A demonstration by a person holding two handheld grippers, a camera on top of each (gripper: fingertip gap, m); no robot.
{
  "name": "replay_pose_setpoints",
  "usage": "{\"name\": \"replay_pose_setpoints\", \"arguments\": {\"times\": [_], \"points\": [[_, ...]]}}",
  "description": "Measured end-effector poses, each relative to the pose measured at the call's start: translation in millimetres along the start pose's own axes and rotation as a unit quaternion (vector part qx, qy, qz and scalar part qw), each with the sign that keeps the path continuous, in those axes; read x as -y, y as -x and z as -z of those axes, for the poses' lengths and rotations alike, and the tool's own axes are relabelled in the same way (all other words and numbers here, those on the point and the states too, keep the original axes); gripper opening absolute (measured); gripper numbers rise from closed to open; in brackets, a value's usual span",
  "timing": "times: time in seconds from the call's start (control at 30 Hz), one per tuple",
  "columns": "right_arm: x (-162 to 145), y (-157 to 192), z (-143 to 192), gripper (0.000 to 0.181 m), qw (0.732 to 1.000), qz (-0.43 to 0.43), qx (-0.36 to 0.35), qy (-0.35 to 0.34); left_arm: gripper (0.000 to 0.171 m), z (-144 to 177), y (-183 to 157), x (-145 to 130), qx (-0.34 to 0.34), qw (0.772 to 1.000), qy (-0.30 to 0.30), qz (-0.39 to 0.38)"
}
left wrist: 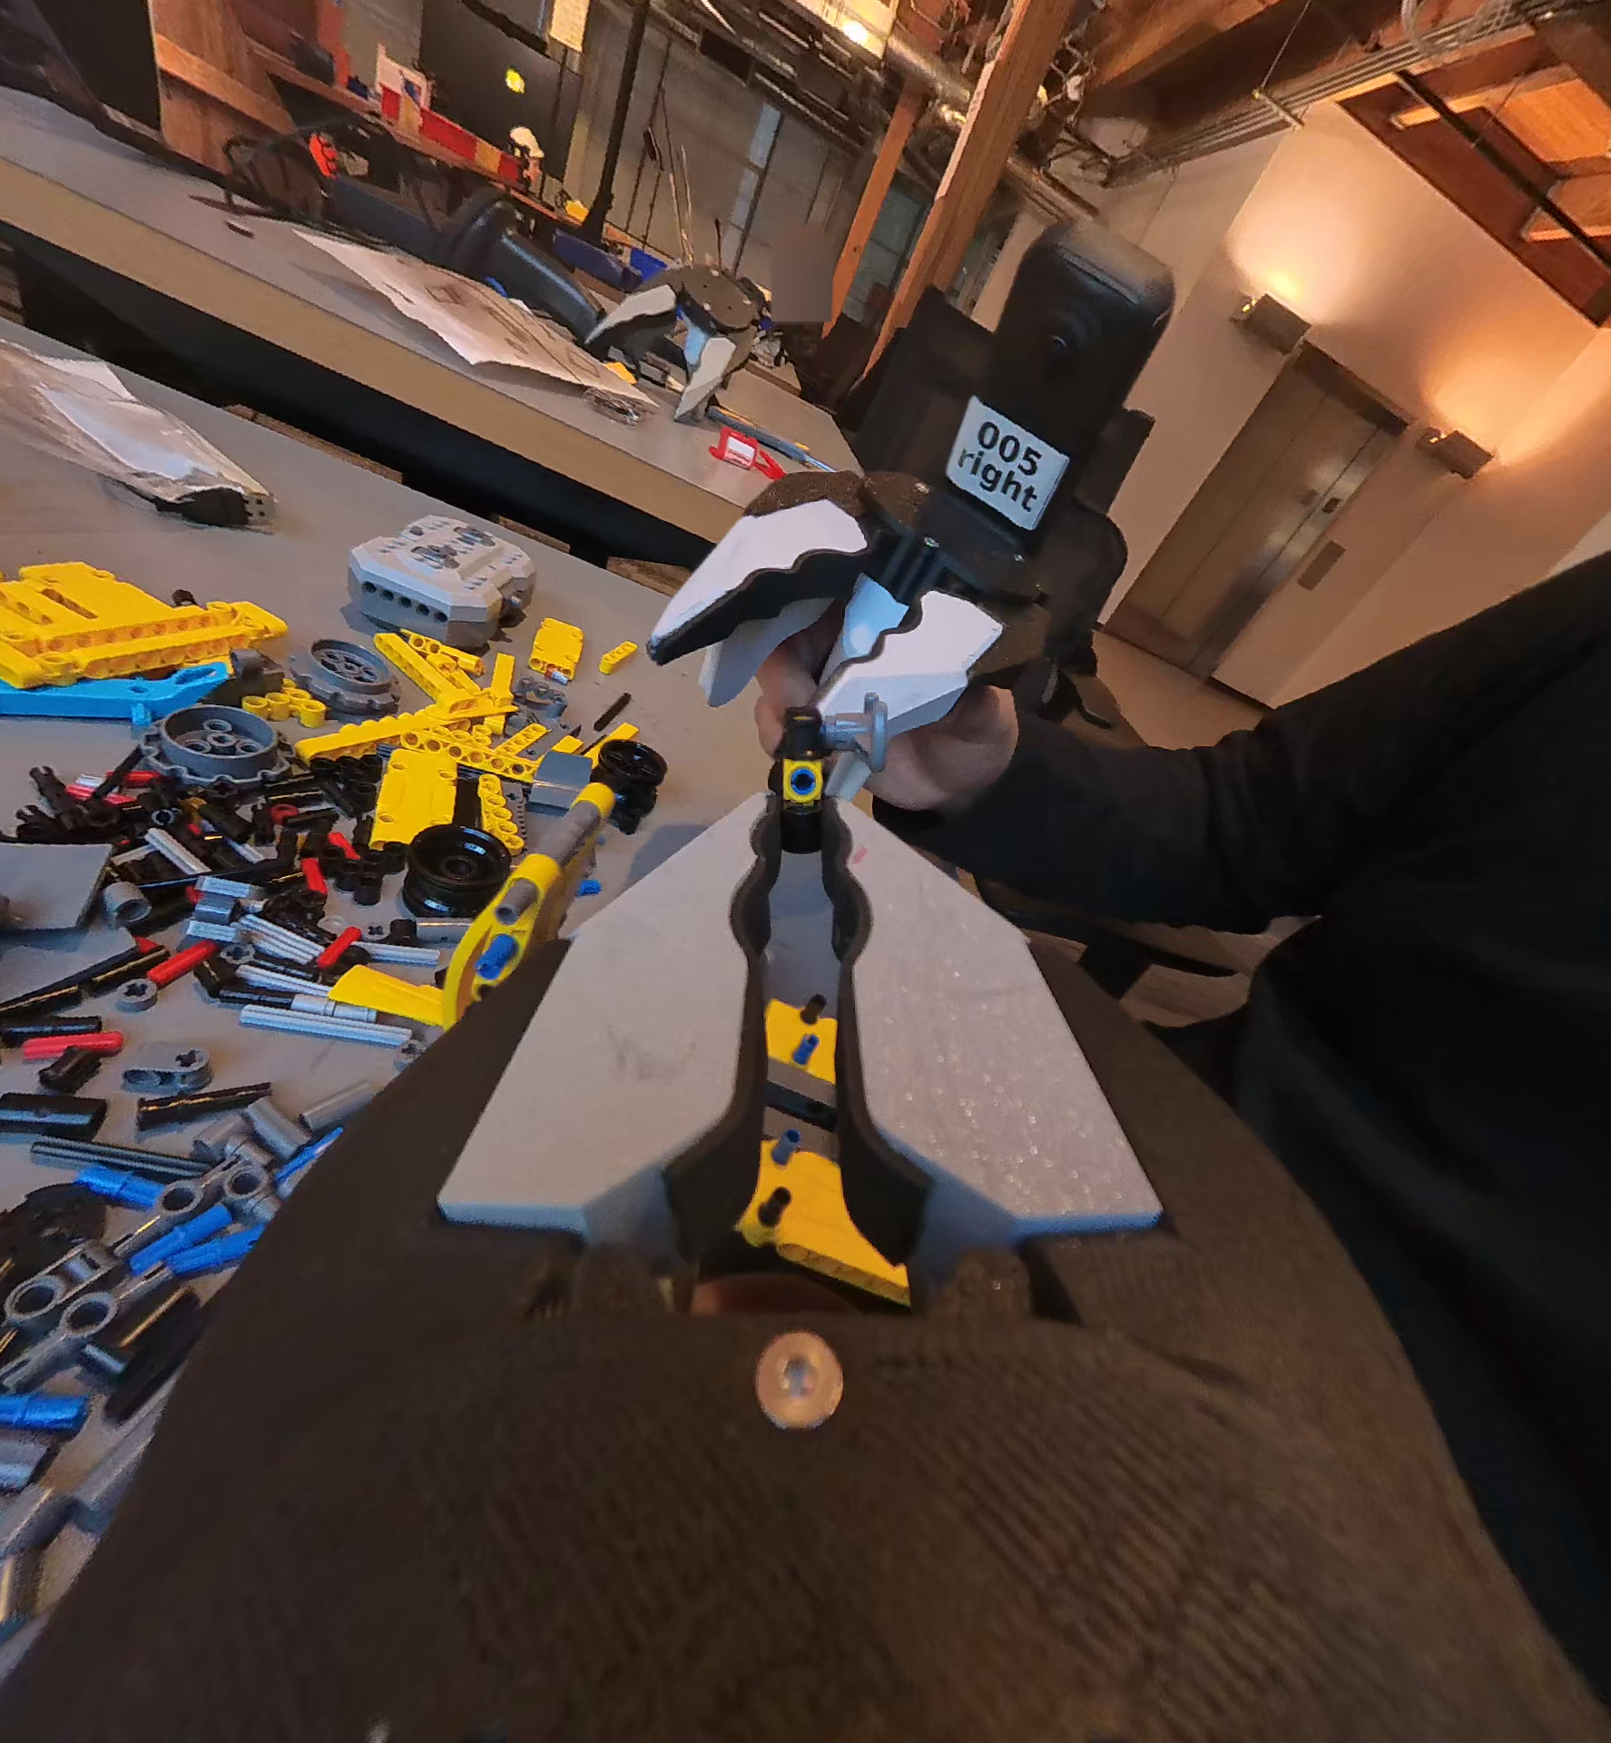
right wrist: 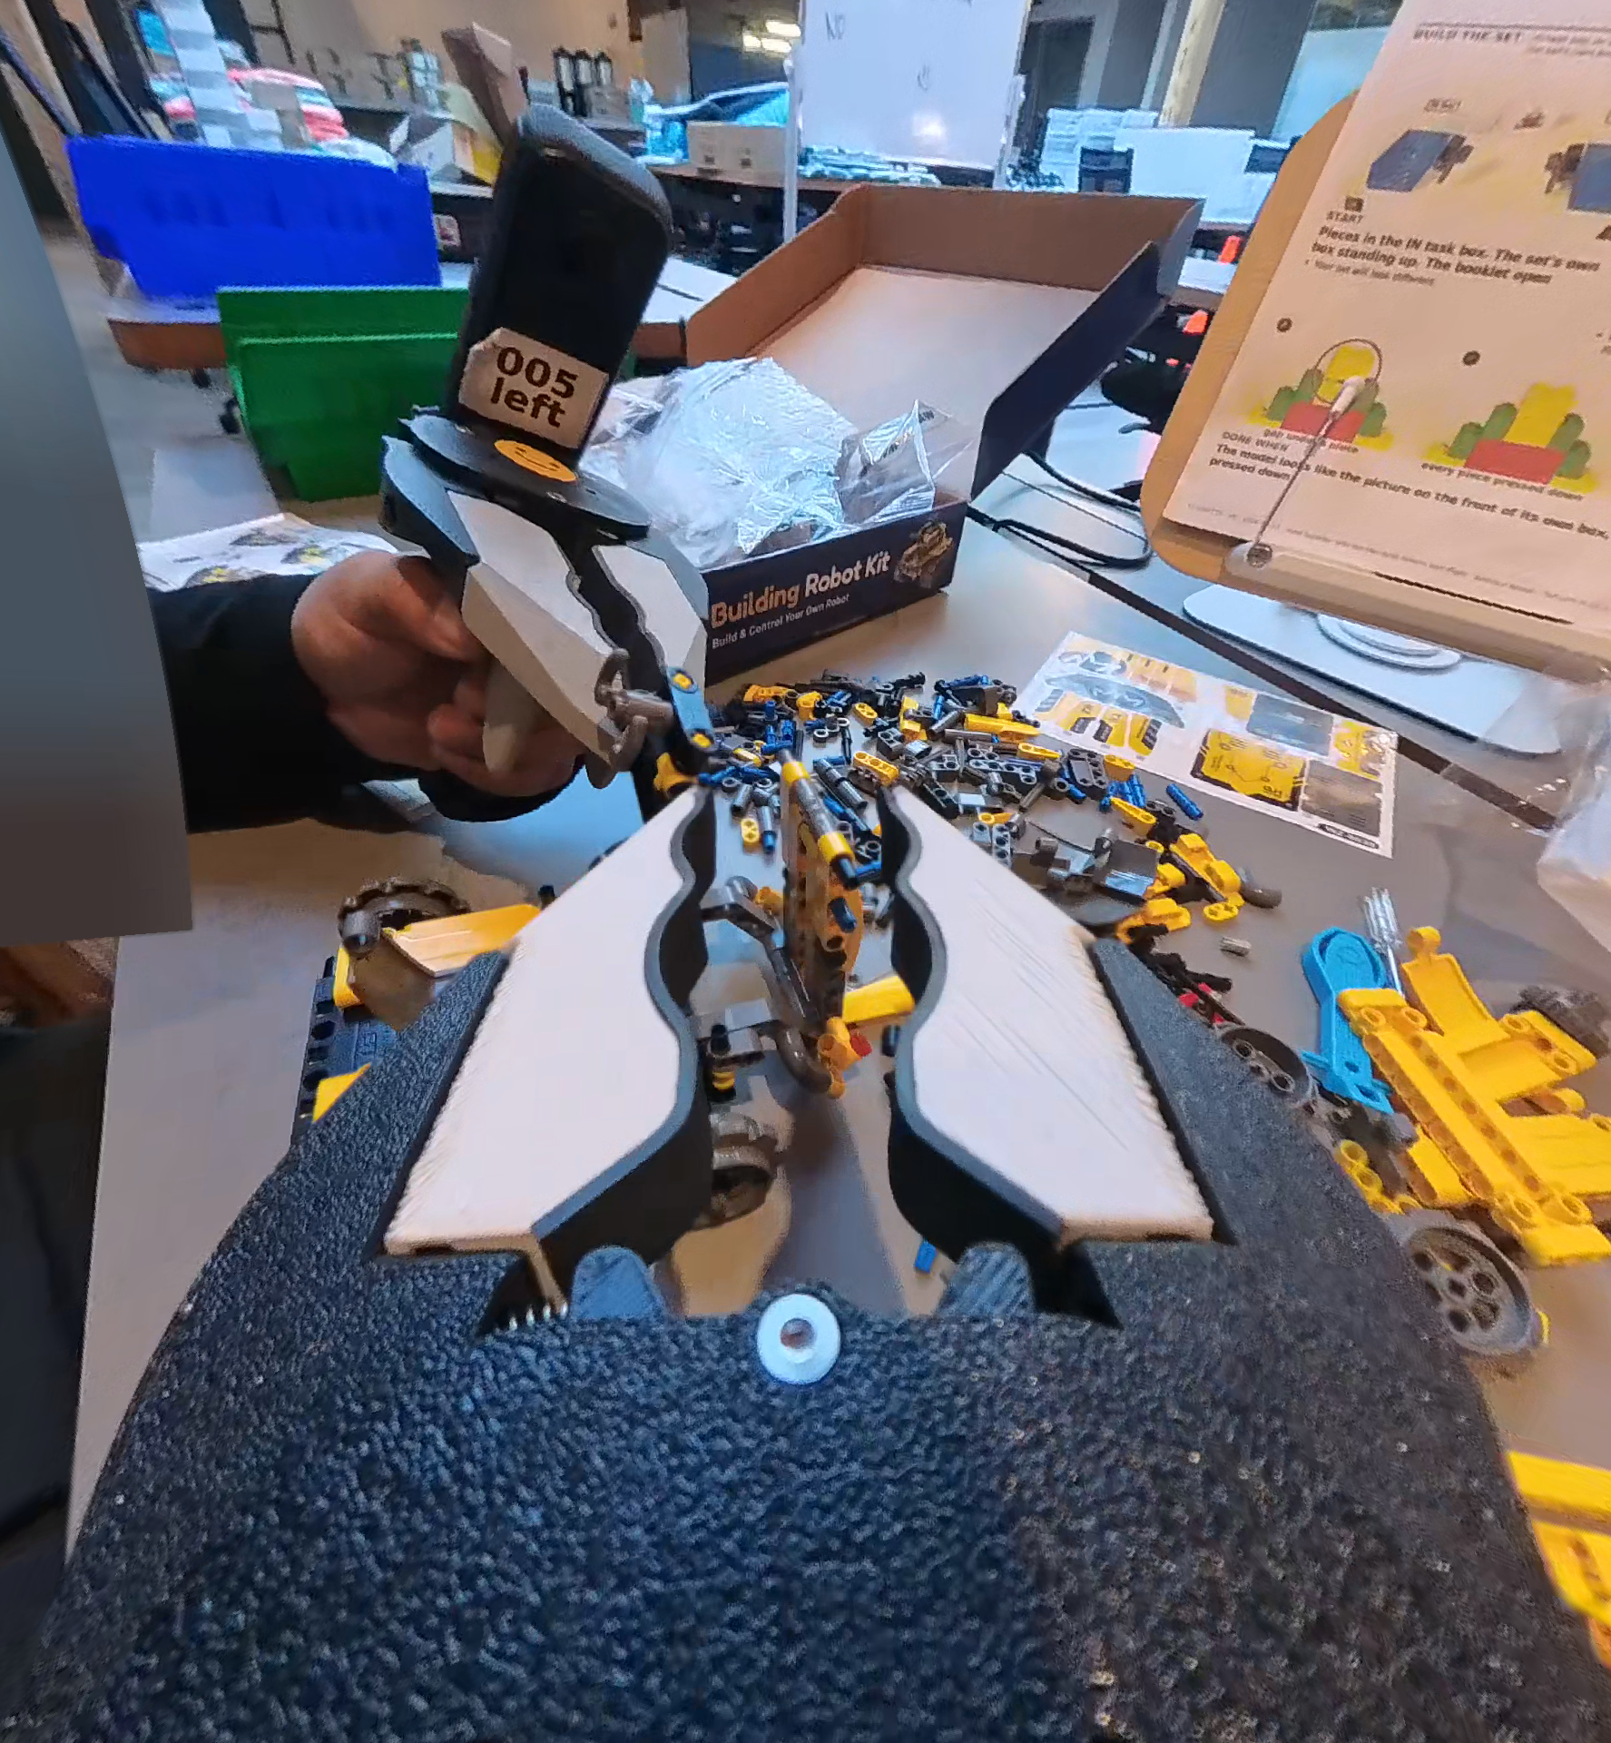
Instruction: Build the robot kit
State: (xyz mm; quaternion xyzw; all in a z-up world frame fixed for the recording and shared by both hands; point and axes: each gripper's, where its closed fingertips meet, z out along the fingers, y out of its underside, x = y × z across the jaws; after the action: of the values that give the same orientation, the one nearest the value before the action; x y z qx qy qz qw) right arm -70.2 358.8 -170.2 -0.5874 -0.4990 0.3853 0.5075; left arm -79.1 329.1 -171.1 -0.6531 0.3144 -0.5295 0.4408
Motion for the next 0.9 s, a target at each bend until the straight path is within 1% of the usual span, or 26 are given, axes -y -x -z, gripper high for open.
{"name": "replay_pose_setpoints", "arguments": {"times": [0.1,0.27,0.37,0.5,0.67,0.9], "points": [[1,1,-6,0.035,1.000,0.006,0.012,-0.006,0.004,3,4,2,0.007,1.000,-0.006,0.004],[2,1,-10,0.030,1.000,0.009,0.015,-0.025,0.004,6,8,3,0.010,1.000,-0.012,0.013],[-2,3,-9,0.030,0.999,0.007,0.014,-0.040,0.004,5,8,3,0.008,1.000,-0.011,0.016],[-7,6,-9,0.029,0.999,0.007,0.019,-0.042,0.004,4,8,1,0.006,1.000,-0.009,0.027],[-6,8,-8,0.028,0.998,0.021,0.008,-0.060,0.004,3,5,2,-0.001,0.999,-0.012,0.030],[-5,11,-8,0.028,0.998,0.022,0.006,-0.066,0.003,5,4,4,-0.009,0.999,-0.019,0.039]]}}
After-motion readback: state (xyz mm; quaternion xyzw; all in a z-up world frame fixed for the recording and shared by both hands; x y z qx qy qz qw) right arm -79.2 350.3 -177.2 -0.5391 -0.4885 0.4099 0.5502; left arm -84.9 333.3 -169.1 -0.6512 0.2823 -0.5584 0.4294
